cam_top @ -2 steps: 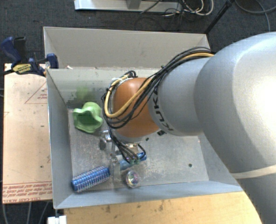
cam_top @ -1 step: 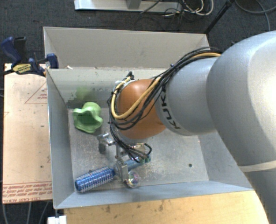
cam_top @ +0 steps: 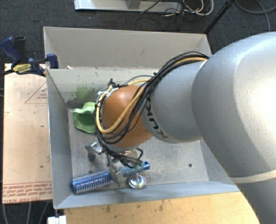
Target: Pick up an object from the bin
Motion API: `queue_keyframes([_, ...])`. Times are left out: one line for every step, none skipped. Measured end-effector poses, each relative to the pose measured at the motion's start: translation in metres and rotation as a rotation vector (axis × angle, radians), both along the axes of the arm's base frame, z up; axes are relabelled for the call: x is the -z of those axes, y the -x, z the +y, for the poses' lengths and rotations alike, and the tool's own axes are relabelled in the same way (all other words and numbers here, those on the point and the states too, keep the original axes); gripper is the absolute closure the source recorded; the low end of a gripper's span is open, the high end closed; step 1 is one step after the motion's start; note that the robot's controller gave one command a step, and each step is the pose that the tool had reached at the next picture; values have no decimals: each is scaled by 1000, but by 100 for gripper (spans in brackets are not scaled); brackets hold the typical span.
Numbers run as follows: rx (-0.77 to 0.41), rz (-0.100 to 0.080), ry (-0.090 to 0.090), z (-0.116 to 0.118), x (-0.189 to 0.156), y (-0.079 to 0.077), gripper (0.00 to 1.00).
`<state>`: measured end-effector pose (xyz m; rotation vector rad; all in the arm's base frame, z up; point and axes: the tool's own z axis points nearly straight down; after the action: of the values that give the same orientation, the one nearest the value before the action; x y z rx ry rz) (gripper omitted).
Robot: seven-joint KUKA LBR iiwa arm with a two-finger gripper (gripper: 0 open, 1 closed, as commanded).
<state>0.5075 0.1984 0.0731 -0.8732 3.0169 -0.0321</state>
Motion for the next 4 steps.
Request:
queue_keyframes([5, -13, -10, 2, -3, -3, 100])
queue_keyframes([39, -3, -25, 18, -104, 18, 100])
queue_keyframes([41, 4, -22, 17, -100, 19, 0])
queue_keyframes([-66, 13, -18, 2, 8, 2, 0])
